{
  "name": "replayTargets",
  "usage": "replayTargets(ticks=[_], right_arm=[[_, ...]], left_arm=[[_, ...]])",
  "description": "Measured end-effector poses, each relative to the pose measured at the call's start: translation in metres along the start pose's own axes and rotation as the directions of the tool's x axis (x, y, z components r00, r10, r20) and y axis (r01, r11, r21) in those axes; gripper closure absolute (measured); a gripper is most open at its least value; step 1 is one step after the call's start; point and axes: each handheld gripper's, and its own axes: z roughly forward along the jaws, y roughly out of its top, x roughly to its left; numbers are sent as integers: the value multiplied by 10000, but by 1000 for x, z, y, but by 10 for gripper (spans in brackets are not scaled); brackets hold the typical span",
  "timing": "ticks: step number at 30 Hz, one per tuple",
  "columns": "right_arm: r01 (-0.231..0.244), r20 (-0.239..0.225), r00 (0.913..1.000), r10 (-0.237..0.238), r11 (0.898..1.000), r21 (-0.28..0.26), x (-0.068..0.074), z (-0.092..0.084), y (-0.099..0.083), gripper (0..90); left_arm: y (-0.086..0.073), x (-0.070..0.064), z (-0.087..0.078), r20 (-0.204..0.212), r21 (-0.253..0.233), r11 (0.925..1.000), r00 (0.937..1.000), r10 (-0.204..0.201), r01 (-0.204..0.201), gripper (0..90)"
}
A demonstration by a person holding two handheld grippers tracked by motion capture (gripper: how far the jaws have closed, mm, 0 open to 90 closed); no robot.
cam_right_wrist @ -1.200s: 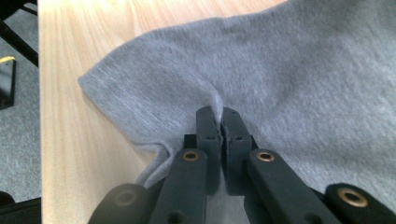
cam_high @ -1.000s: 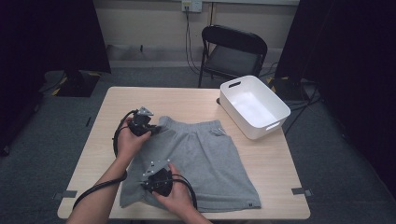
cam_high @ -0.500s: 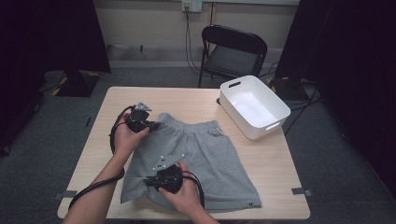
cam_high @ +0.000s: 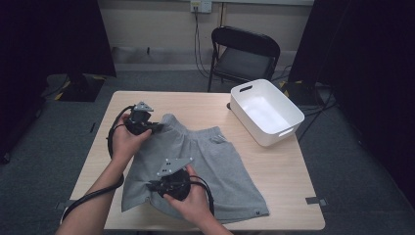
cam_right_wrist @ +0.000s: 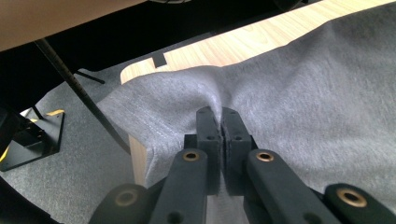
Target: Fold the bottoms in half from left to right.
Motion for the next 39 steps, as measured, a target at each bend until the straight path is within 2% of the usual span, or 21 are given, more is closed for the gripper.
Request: replayTargets(ticks=[13, 24, 31, 39], right_arm=[[27, -395, 9992, -29, 10000, -49, 3, 14, 9, 887], [372, -698, 9969, -376, 9993, -69, 14, 28, 26, 886], [482, -698, 9964, -486, 9988, -81, 13, 24, 25, 886], [246, -640, 9976, -256, 9996, -171, 4, 7, 13, 885]], left_arm=[[-11, 15, -12, -143, -58, 9996, 9996, -263, 263, 862], [-15, 29, -37, -348, -126, 9987, 9981, -501, 497, 862], [-6, 21, -34, -247, 25, 9992, 9989, -401, 401, 862], [7, 5, -14, -97, 69, 9995, 9995, -317, 317, 861]])
